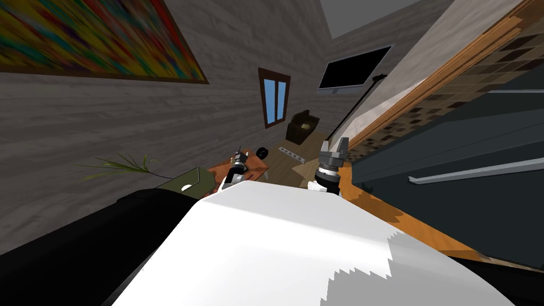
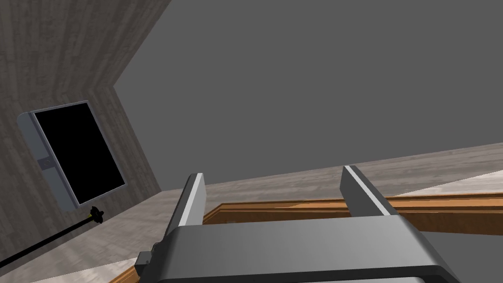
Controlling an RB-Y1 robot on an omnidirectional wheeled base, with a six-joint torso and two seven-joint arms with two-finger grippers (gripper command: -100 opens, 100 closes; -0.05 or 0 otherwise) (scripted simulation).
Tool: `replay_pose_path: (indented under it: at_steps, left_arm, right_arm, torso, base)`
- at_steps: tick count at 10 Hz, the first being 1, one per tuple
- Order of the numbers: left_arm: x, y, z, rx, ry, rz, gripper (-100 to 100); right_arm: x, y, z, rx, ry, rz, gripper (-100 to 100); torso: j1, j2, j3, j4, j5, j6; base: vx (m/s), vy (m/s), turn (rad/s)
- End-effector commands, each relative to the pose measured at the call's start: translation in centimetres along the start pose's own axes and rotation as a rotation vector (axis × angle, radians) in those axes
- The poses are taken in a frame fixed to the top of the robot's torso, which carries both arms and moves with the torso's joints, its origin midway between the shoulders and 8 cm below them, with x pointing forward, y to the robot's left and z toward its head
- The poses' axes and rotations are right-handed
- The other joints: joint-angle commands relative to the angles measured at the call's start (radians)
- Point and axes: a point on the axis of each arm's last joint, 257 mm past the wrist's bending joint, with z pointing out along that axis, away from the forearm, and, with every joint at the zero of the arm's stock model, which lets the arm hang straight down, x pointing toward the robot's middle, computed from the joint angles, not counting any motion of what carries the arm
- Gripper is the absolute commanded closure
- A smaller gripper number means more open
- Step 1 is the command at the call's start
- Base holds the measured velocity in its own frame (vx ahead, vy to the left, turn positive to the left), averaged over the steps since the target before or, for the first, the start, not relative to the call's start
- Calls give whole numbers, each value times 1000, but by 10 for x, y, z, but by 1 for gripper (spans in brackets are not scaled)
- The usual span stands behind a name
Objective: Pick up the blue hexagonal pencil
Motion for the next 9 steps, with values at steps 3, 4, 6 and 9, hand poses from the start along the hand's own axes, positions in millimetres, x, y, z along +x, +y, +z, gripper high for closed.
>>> replay_pose_path:
  at_steps: [3,4,6,9]
  left_arm:
    - [-34,49,-13,-131,-73,-64,-100]
    - [-49,72,-20,-191,-112,-107,-100]
    - [-70,105,-33,-272,-167,-152,-100]
    - [-87,134,-47,-343,-219,-197,-100]
  right_arm:
    - [0,0,0,0,0,0,0]
    - [0,0,0,0,0,0,0]
    - [0,0,0,0,0,0,0]
    - [0,0,0,0,0,0,0]
  torso:
    - [1,1,0,0,0,0]
    - [1,1,0,0,0,-1]
    - [0,1,1,0,0,-1]
    - [0,1,0,0,0,0]
  base:
    - [23,1,-92]
    - [22,-5,-110]
    - [21,-3,-123]
    - [23,3,-91]
